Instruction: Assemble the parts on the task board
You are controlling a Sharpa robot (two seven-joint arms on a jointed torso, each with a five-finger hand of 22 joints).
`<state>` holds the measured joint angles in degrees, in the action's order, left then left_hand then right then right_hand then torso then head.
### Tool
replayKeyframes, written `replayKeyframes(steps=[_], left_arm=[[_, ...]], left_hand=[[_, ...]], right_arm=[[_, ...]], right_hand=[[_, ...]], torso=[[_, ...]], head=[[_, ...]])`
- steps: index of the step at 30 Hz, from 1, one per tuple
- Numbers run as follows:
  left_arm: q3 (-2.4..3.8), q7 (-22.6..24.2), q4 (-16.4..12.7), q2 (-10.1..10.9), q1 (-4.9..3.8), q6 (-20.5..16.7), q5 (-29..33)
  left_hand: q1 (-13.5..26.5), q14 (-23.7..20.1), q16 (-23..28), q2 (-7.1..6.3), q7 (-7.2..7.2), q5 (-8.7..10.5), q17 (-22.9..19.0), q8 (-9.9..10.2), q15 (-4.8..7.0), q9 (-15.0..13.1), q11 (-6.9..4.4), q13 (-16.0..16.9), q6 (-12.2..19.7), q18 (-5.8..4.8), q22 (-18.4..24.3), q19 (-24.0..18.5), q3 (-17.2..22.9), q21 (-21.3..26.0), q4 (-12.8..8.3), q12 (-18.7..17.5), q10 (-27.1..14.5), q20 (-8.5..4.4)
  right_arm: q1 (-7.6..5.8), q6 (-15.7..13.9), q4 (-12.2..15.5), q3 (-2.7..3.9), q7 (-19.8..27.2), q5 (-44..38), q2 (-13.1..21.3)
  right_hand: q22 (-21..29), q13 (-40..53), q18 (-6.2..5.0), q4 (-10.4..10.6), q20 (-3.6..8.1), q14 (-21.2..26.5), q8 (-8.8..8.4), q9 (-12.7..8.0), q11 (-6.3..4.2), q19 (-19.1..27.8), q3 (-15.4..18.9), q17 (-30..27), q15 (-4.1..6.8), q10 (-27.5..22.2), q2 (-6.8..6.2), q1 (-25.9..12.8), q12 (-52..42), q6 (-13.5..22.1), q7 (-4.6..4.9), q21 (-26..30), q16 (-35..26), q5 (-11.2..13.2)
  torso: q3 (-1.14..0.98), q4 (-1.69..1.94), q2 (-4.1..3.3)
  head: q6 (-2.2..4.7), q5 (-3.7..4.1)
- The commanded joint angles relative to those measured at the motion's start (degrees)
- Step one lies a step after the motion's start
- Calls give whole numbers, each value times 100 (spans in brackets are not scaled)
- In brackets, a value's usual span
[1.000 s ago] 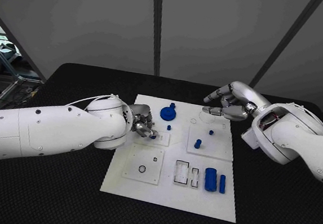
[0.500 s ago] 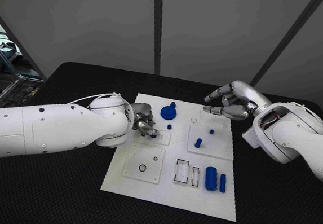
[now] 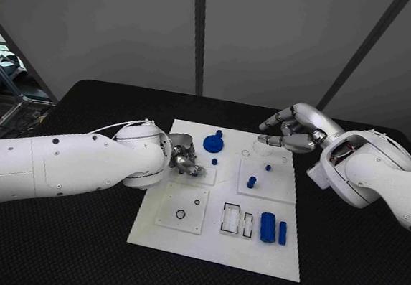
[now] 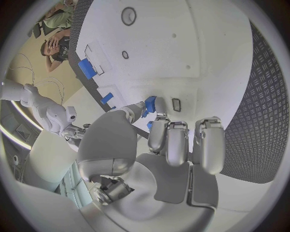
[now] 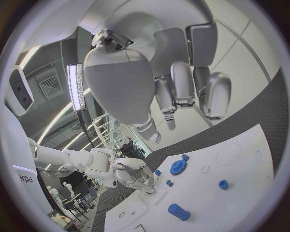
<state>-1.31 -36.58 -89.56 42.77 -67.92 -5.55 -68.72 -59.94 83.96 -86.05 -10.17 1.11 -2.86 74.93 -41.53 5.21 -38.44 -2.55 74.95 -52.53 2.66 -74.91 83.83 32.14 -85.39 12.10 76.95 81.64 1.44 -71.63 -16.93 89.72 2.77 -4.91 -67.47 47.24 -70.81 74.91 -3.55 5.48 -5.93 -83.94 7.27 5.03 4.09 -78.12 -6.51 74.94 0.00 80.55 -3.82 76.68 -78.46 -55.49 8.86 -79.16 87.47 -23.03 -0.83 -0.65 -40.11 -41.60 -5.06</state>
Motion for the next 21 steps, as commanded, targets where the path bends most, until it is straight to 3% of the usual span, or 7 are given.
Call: replayKeyframes(steps=[1, 12, 17, 21], left_arm=[[2, -47, 12, -20, -3, 27, 43], [4, -46, 62, -36, -3, -56, 43], [8, -34, 38, 1, -3, -83, 43], [44, -29, -8, 55, -3, -97, 43]], left_hand=[[20, 463, -20, 64, 10, -7, 1014, 27, 29, 0, -2, 35, -49, -96, -878, 177, -75, -23, 31, 35, 62, -32], [118, 464, -20, 95, 10, -5, 1017, 43, 33, -7, -2, 53, -82, -103, -906, 195, -356, -35, 225, 49, 77, -41], [300, 465, -20, 16, 4, -3, 1020, 48, 35, -28, -6, 84, -111, -113, -951, 225, -1035, -58, 445, 76, 97, -42], [298, 466, -20, 137, -8, -26, 1021, 65, 45, -49, -18, 110, -117, -117, -973, 238, -1683, -65, 457, 95, 111, -52]], right_arm=[[-12, 16, 6, 5, 13, -15, 1], [-12, 17, -3, 5, 10, -15, 1], [-12, 14, -8, 5, 12, -15, 7], [-12, 11, -18, 5, 15, -15, 12]], right_hand=[[8, 258, -67, 42, -4, -477, 28, -9, -25, 30, -1, 964, 32, -17, 15, -47, 21, -49, -8, 30, -34, -29], [23, 253, -70, 54, -4, -474, 28, -10, -25, 39, 0, 954, 32, -21, 15, -60, 27, -50, -8, 39, -40, -40], [41, 245, -74, 58, -3, -471, 28, -11, -25, 50, 1, 941, 32, -27, 14, -65, 33, -49, -9, 50, -47, -42], [61, 236, -79, 61, -3, -467, 27, -11, -25, 63, 2, 921, 32, -34, 12, -69, 42, -49, -9, 62, -58, -44]], torso=[[-1, 0, -1], [-1, 2, -1], [2, 4, 3], [4, 7, 3]], head=[[-4, -2], [-7, 8], [-3, 8], [1, 10]])
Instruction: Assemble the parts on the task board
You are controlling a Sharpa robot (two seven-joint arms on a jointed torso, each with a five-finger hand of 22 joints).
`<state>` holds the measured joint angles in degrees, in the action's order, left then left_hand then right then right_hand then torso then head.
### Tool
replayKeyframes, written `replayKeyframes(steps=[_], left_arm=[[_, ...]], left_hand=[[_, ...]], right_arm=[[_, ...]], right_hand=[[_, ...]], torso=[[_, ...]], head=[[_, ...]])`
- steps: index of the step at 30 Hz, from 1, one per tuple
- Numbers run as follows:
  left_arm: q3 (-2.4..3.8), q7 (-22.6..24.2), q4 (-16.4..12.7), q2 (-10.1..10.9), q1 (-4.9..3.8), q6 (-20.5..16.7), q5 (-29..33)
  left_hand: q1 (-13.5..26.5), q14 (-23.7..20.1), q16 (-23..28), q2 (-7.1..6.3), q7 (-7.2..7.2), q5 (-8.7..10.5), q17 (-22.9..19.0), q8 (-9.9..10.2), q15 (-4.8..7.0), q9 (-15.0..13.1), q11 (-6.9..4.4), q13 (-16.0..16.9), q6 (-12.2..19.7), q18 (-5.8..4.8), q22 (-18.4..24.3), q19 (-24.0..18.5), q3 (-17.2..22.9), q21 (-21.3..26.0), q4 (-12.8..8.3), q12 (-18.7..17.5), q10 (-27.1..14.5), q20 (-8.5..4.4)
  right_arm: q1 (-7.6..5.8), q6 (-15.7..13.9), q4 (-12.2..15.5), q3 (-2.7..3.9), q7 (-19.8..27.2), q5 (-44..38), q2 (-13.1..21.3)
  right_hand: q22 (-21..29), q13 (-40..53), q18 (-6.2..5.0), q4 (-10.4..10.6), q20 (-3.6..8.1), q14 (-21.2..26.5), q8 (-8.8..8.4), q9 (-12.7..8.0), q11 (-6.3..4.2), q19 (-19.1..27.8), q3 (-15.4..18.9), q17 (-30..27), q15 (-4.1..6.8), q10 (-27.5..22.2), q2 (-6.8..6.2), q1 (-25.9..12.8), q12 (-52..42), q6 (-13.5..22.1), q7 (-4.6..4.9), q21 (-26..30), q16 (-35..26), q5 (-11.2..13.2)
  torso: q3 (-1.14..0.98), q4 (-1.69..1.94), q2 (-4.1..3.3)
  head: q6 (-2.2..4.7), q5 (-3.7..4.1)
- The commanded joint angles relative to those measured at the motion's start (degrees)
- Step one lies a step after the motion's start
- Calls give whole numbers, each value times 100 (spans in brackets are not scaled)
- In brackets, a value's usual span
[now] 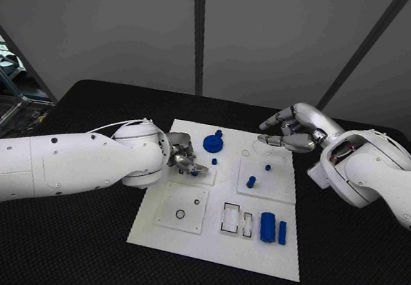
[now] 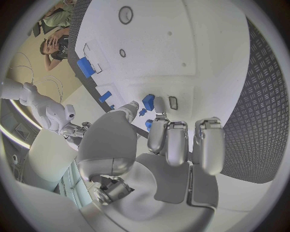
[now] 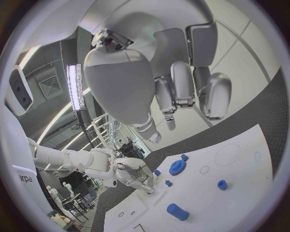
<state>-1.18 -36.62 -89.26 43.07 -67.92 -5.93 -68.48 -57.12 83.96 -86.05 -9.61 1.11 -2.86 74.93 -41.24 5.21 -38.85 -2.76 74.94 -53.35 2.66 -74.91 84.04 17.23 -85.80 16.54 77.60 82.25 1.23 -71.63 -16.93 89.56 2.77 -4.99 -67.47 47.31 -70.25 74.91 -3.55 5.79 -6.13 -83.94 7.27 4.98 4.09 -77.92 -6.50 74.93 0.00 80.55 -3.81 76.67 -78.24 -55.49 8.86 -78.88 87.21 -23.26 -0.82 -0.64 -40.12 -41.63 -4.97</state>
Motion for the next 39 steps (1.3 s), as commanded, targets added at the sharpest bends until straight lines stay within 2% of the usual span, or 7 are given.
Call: replayKeyframes(steps=[1, 6, 15, 21, 25, 28, 39], left_arm=[[61, -24, -46, 34, -3, -59, 20], [192, -20, -92, 73, -2, -49, 86], [619, -109, -227, 230, -19, 301, 265], [791, -225, 40, 265, -232, 1022, 367], [796, -170, 538, 96, -404, 1331, 415], [703, -88, 986, -107, -509, 1431, 440], [464, 10, 2022, -622, -615, 1861, 431]], left_hand=[[18, 466, -19, 108, -11, -25, 1021, 37, 48, -12, 5, 116, -37, -118, -978, 220, -286, -26, 18, 34, 52, -33], [-28, 467, -20, 202, -16, -16, 1023, 44, 49, -26, 1, 123, -40, -118, -986, 224, -569, -25, 17, 39, 55, -39], [-135, 465, -13, 287, -2, -16, 1017, 66, 45, -39, 8, 59, -5, -93, -900, 159, -829, 50, 14, -24, 9, -35], [-453, 458, 3, 413, 106, -24, 999, 251, -23, 28, 101, -276, 241, -5, -587, -81, -1019, 322, -2, -346, -242, 16], [-664, 435, 52, 519, 275, -19, 940, 624, -142, 298, 245, -547, 508, 41, -414, -224, -1145, 496, 8, -601, -449, 113], [-730, 428, 64, 553, 333, -18, 926, 762, -193, 440, 298, -626, 539, 47, -399, -239, -1225, 521, 8, -668, -511, 160], [-764, 427, 62, 598, 355, -19, 929, 836, -216, 552, 320, -621, 503, 43, -427, -220, -1307, 508, 12, -650, -513, 193]], right_arm=[[-12, 9, -5, 5, 24, -14, 6], [-12, -4, -18, 4, 20, -14, 11], [-12, -19, -50, 4, 15, -14, 39], [-12, -23, -79, 4, 13, -14, 42], [-12, -23, -90, 4, 11, -14, 36], [-12, -23, -92, 4, 11, -14, 26], [-12, -18, -61, 4, -2, -14, 28]], right_hand=[[8, 235, -79, 31, 17, -466, 27, -7, -25, 44, 2, 921, 32, -35, 10, -68, 21, -49, -9, 36, -32, -21], [53, 214, -89, 43, 18, -461, 19, -11, -25, 72, 5, 903, 32, -54, 1, -80, 42, -36, -7, 64, -43, -28], [83, 200, -95, 52, 18, -455, 11, -16, -23, 90, 7, 879, 32, -68, -8, -88, 56, -21, -5, 84, -57, -31], [87, 199, -96, 57, 18, -455, 8, -17, -23, 93, 7, 877, 32, -70, -8, -92, 57, -16, -4, 87, -59, -33], [87, 199, -96, 57, 18, -455, 8, -17, -23, 93, 7, 877, 32, -70, -8, -92, 57, -16, -4, 87, -59, -33], [87, 202, -96, 58, 18, -454, 8, -17, -23, 92, 5, 873, 32, -68, -7, -91, 55, -15, -4, 88, -61, -35], [87, 202, -96, 58, 18, -454, 8, -17, -23, 92, 5, 873, 32, -68, -7, -91, 55, -15, -4, 88, -61, -35]], torso=[[2, 6, 4], [3, 7, 1], [-2, 2, 1], [2, 12, 3], [-1, 12, 5], [0, -3, -5], [-4, -16, -34]], head=[[8, 0], [30, -5], [39, -11], [67, -9], [75, -23], [104, -58], [122, -89]])
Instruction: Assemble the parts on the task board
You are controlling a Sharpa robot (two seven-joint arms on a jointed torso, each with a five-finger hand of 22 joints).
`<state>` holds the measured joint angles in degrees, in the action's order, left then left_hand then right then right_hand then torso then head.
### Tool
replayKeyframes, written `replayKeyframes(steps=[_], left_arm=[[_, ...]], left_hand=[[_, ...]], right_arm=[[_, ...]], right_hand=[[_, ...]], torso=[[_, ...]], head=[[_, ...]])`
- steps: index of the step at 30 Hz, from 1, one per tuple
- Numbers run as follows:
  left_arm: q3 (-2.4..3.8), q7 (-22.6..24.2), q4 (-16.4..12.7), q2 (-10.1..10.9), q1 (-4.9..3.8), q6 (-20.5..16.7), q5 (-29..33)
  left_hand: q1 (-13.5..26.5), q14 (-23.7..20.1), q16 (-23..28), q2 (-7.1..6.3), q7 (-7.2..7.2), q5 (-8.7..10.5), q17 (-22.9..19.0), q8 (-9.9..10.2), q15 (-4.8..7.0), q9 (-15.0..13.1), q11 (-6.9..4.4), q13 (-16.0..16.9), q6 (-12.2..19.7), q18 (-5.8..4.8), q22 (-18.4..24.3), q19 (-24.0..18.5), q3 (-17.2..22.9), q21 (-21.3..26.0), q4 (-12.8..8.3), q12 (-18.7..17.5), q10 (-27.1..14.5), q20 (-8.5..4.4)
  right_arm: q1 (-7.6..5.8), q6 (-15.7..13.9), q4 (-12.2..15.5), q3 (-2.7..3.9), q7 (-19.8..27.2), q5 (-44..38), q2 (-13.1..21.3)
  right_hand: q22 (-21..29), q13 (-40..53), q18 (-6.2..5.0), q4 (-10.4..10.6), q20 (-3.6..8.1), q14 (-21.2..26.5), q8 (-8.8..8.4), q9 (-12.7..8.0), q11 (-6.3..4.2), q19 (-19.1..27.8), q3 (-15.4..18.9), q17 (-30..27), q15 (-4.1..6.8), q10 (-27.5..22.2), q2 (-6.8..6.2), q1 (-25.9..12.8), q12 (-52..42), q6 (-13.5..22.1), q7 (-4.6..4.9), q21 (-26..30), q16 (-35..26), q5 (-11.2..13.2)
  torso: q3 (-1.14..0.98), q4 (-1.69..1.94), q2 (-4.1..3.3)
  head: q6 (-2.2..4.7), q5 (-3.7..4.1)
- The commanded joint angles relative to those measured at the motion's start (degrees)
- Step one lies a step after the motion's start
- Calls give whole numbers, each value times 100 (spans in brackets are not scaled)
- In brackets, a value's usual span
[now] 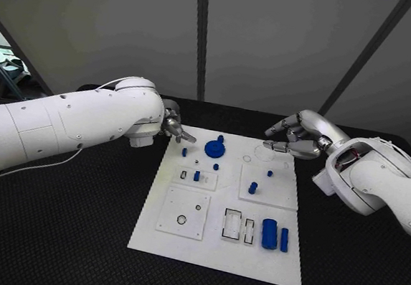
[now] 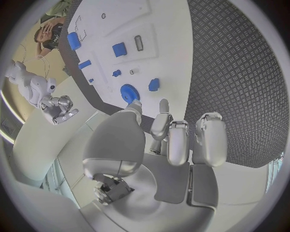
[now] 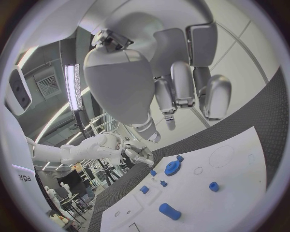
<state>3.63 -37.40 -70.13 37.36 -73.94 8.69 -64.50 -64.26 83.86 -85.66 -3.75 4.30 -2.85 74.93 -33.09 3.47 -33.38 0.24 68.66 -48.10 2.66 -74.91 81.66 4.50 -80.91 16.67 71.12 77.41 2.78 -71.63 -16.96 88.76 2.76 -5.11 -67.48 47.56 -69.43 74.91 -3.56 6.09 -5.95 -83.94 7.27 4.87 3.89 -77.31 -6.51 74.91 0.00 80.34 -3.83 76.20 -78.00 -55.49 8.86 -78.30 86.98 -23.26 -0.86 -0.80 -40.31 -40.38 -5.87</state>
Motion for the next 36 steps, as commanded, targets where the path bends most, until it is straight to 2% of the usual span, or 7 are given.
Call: replayKeyframes(steps=[1, 5, 10, 19, 24, 36], left_arm=[[-34, 96, 165, -82, -14, 434, 22], [-82, 140, 321, -185, -16, 522, -2], [-105, 198, 406, -264, -16, 566, -12], [-113, 258, 358, -282, -15, 594, -14], [-113, 264, 315, -269, -15, 633, -14], [-114, 257, 276, -243, -12, 709, -14]], left_hand=[[-54, 438, 21, 17, 36, -20, 930, 25, -43, 11, 20, 6, -27, 43, -433, 22, -39, 15, -2, -2, -30, 40], [-61, 438, 19, 29, 36, -19, 933, 31, -45, 29, 21, 8, -46, 39, -449, 33, -54, 3, -3, 3, -29, 44], [-51, 445, 2, 53, 33, -19, 954, 41, -46, 61, 20, 33, -82, 34, -471, 49, -86, -13, 3, 30, -13, 50], [-34, 458, -26, 102, 22, -19, 986, 55, -40, 116, 11, 64, -151, 28, -501, 70, -143, -33, 4, 71, 16, 53], [-38, 460, -27, 126, 14, -20, 988, 58, -36, 139, 5, 87, -187, 25, -517, 82, -164, -44, -1, 96, 35, 52], [-313, 462, -31, 288, -36, -24, 991, 47, -3, 242, -38, 111, -374, 22, -546, 96, -151, -51, -31, 138, 70, 29]], right_arm=[[-12, -14, 20, 5, 10, -14, 2], [-12, -12, 23, 5, 10, -14, -7], [-12, -8, 18, 5, 13, -14, -22], [-12, -1, 0, 5, 16, -14, -42], [-12, 3, -10, 5, 18, -14, -49], [-12, 18, -31, 5, 21, -14, -64]], right_hand=[[5, 202, -95, 28, -1, -454, 8, -6, -2, 32, 5, 875, 32, -47, -5, -44, 31, -15, -5, 30, -38, -35], [5, 202, -95, 28, -1, -454, 8, -6, -2, 32, 5, 875, 32, -47, -5, -44, 31, -15, -5, 30, -38, -35], [5, 202, -95, 28, -1, -454, 8, -6, -2, 32, 5, 875, 32, -47, -5, -44, 31, -15, -5, 30, -38, -35], [1, 203, -94, 31, 0, -454, 8, -7, -3, 29, -5, 876, 32, -47, 2, -37, 30, -15, -6, 29, -39, -42], [1, 203, -94, 31, 0, -454, 8, -7, -3, 29, -5, 876, 32, -47, 2, -37, 30, -15, -6, 29, -39, -42], [3, 204, -95, 32, 0, -454, 9, -7, -4, 30, -8, 876, 32, -47, 4, -35, 29, -17, -6, 31, -39, -45]], torso=[[0, 2, -18], [1, -2, -15], [-1, -7, -2], [-1, 5, 1], [-3, -3, 2], [-4, 0, 0]], head=[[-5, -1], [-21, -19], [-35, -23], [-50, -20], [-49, -30], [-54, -31]])
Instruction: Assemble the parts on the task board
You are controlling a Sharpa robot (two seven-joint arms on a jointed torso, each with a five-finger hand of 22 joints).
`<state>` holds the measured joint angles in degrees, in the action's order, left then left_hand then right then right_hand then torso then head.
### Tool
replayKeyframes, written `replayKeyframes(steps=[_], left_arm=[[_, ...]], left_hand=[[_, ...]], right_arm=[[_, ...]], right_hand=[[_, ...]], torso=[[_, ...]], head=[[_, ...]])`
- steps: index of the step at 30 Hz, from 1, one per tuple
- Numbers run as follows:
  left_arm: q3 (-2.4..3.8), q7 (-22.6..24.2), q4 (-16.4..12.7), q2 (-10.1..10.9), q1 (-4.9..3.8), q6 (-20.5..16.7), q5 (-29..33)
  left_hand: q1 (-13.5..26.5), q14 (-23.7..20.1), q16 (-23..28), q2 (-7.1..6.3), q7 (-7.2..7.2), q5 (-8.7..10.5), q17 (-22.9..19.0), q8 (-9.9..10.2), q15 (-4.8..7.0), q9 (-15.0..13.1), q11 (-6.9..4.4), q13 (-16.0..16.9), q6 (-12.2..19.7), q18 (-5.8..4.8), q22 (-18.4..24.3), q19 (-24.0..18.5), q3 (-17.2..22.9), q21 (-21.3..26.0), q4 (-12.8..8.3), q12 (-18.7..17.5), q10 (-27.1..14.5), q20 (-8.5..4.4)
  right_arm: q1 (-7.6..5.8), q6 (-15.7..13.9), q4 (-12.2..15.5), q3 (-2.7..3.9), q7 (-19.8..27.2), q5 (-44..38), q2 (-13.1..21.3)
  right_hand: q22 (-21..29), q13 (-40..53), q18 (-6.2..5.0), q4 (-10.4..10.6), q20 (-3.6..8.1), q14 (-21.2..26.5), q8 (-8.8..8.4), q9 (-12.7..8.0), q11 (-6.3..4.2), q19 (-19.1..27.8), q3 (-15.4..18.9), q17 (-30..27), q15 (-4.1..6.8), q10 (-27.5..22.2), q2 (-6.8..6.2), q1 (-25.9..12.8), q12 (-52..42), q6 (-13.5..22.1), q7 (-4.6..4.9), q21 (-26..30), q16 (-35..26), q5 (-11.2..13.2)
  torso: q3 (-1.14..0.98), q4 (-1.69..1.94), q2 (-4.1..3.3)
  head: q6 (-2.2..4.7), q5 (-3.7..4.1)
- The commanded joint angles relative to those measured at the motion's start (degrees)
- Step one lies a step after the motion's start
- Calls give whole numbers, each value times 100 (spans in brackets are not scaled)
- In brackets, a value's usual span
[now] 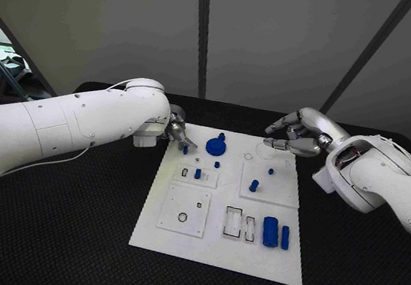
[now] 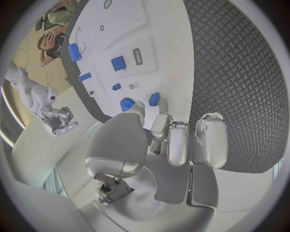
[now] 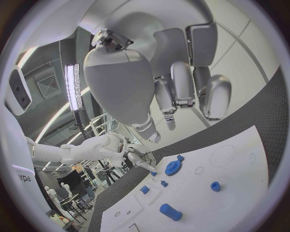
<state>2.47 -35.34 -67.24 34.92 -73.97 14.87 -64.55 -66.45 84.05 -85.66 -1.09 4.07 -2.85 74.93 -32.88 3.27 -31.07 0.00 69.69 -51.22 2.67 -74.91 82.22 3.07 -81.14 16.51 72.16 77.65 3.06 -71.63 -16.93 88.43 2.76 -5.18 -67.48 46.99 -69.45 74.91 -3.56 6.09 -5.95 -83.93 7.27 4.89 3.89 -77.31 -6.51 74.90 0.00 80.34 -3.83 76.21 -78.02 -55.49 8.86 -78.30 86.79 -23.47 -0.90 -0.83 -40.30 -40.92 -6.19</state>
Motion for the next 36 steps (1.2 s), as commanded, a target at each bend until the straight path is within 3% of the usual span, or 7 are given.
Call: replayKeyframes(steps=[1, 10, 17, 24, 28, 36], left_arm=[[2, 50, -14, 1, -8, 89, -8], [2, 56, -19, -6, -7, 90, -8], [2, 110, -19, -16, -6, 40, -5], [2, 176, -15, -17, -6, 71, 122], [2, 216, -14, -14, -5, 75, 163], [3, 289, -129, 89, -5, -37, 309]], left_hand=[[-118, 443, -31, 39, -18, -24, 992, 19, 20, 13, -19, 9, -78, 21, -547, 41, -1, -28, -18, 36, 48, -1], [-256, 443, -32, 115, -46, -24, 993, -35, 39, 3, -42, 15, -145, 19, -561, 48, 32, -31, -35, 48, 59, -16], [-516, 444, -32, 247, -70, -27, 993, -61, 60, -2, -66, 8, -127, 18, -571, 50, 152, -27, -102, 46, 61, -36], [-972, 444, -29, 405, -100, -27, 990, -79, 84, -2, -95, -2, -85, 18, -580, 48, 461, -16, -325, 39, 58, -57], [-1323, 444, -28, 518, -101, -24, 990, -65, 102, 5, -106, -12, -7, 18, -591, 47, 864, -11, -555, 23, 46, -71], [-1285, 445, -28, 301, -78, -26, 991, -176, 75, -79, -86, -41, 59, 18, -613, 46, 1771, 5, -708, -2, 45, -61]], right_arm=[[-12, 16, 1, 5, 29, -13, -9], [-12, 19, -2, 5, 31, -13, -10], [-12, 19, -10, 5, 35, -13, -14], [-12, 18, -19, 5, 40, -13, -23], [-12, 17, -24, 5, 43, -13, -27], [-12, 14, -33, 5, 48, -13, -29]], right_hand=[[5, 204, -95, 33, 0, -454, 9, -8, -4, 30, -8, 876, 32, -47, 4, -35, 31, -17, -6, 31, -20, -24], [5, 204, -95, 33, 0, -454, 9, -8, -4, 30, -8, 876, 32, -47, 4, -35, 31, -17, -6, 31, -20, -24], [7, 207, -95, 35, 0, -454, 13, -7, -6, 30, -16, 876, 33, -45, 8, -30, 28, -24, -8, 34, -21, -33], [7, 212, -95, 36, 1, -454, 17, -7, -7, 29, -23, 877, 34, -41, 11, -24, 23, -30, -9, 35, -21, -50], [9, 210, -96, 37, 1, -454, 18, -7, -8, 30, -27, 878, 35, -43, 11, -21, 24, -31, -9, 37, -21, -61], [5, 210, -95, 39, 2, -454, 19, -7, -9, 27, -34, 876, 37, -43, 9, -17, 25, -34, -10, 36, -23, -85]], torso=[[0, 3, -2], [-2, -1, -5], [0, 2, -3], [0, -1, -3], [2, 2, 1], [2, 8, 3]], head=[[-1, 0], [-13, 2], [-17, 10], [-29, 13], [-39, 14], [-48, 11]])
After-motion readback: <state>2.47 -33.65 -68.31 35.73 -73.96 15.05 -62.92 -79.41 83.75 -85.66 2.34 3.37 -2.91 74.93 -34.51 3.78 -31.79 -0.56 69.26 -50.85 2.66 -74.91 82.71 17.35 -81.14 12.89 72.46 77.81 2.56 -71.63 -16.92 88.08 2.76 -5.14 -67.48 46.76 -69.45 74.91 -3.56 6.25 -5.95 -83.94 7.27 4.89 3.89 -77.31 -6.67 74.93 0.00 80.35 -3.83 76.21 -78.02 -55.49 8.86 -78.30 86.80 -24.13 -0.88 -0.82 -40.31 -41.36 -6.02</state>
